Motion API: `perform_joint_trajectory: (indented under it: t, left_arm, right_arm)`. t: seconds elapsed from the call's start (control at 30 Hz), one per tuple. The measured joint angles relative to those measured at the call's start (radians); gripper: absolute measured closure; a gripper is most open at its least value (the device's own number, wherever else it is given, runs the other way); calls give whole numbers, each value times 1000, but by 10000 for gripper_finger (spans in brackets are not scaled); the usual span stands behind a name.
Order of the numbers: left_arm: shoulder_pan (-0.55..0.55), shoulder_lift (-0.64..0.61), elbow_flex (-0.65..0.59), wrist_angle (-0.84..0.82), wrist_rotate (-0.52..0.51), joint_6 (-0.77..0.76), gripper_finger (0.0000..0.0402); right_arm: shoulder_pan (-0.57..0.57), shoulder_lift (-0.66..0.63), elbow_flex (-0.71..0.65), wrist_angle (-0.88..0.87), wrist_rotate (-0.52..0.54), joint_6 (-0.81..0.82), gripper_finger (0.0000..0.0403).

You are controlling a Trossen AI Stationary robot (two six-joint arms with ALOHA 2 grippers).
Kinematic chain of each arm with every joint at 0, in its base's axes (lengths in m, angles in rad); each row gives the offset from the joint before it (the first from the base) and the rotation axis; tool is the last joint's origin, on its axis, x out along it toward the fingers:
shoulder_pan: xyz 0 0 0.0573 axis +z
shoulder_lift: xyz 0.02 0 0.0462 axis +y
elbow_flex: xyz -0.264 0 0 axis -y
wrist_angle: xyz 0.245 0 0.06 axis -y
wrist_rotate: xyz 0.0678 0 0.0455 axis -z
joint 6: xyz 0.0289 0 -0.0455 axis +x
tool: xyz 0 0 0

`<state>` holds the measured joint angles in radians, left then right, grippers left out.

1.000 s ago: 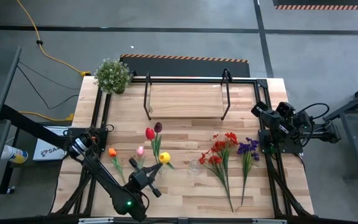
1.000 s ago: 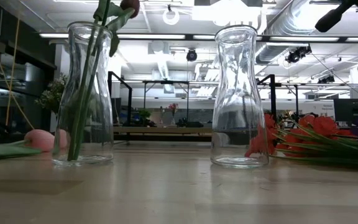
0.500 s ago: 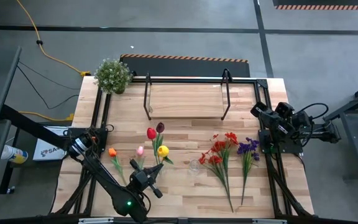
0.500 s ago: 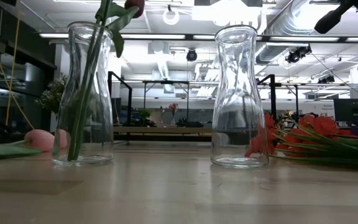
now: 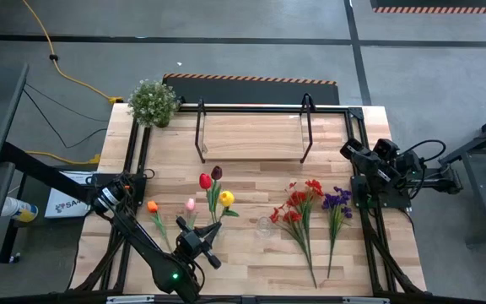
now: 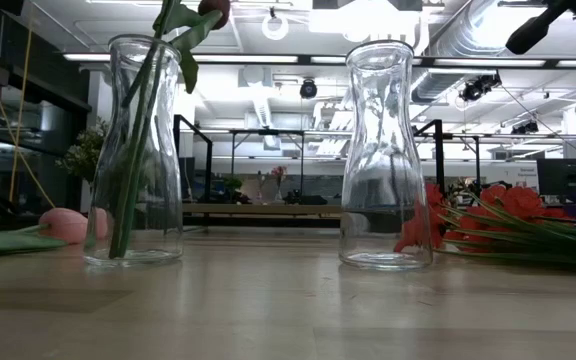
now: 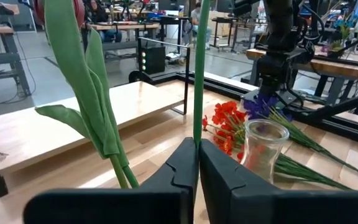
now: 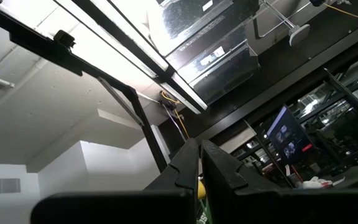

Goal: Pick and place flowers into a vace then onto a shelf
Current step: Put the yellow flower into the left transparent vase

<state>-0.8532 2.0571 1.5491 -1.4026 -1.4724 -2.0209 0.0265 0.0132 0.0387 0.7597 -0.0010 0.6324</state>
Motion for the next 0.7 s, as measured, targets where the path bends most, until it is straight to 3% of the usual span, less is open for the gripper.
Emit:
perform_joint_trajectory:
  t: [0.2, 0.5, 0.7]
  left_arm:
    - [-20, 0, 3, 0, 7, 0, 361]
    - [-58, 0, 3, -1, 81, -1, 325]
    - [-58, 0, 4, -2, 109, -1, 323]
  right_arm:
    - [0, 0, 0, 0, -5, 1, 391]
    - [0, 0, 0, 0, -4, -1, 391]
    - [0, 0, 0, 0, -3, 0, 391]
